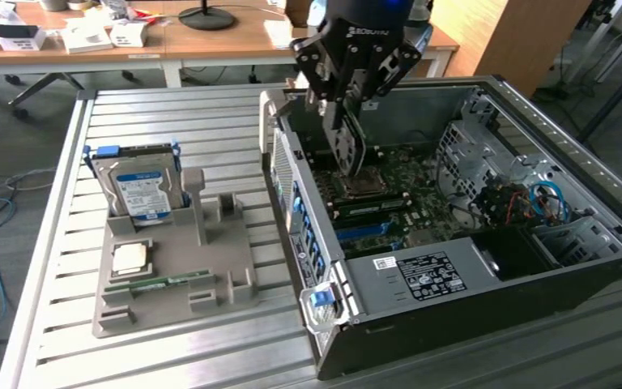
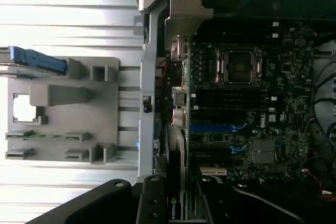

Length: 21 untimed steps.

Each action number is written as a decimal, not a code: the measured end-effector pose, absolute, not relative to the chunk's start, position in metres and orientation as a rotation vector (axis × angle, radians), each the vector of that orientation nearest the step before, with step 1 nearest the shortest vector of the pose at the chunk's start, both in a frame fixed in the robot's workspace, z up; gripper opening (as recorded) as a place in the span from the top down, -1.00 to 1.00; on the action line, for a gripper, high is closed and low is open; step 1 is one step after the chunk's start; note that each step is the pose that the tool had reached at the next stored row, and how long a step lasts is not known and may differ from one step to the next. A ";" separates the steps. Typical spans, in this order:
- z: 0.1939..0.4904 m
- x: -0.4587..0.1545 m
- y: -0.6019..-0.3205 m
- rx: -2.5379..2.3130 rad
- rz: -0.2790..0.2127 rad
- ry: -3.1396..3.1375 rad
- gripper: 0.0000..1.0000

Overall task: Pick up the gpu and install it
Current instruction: 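Pick up the gpu and move the gpu toward the slot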

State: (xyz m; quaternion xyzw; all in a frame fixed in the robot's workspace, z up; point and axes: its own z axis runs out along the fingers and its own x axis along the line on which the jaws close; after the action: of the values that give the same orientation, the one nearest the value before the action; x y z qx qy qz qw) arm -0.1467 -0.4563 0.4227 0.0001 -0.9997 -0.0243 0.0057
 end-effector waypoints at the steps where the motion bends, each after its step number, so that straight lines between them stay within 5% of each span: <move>1: 0.423 -0.142 -0.456 0.000 -0.078 -3.129 0.48; 21: 0.423 -0.051 -0.456 0.001 -0.115 -3.128 0.48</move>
State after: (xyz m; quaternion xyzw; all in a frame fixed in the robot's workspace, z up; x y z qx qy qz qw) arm -0.0511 -0.4563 0.4227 0.0002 -0.9993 -0.0367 0.0059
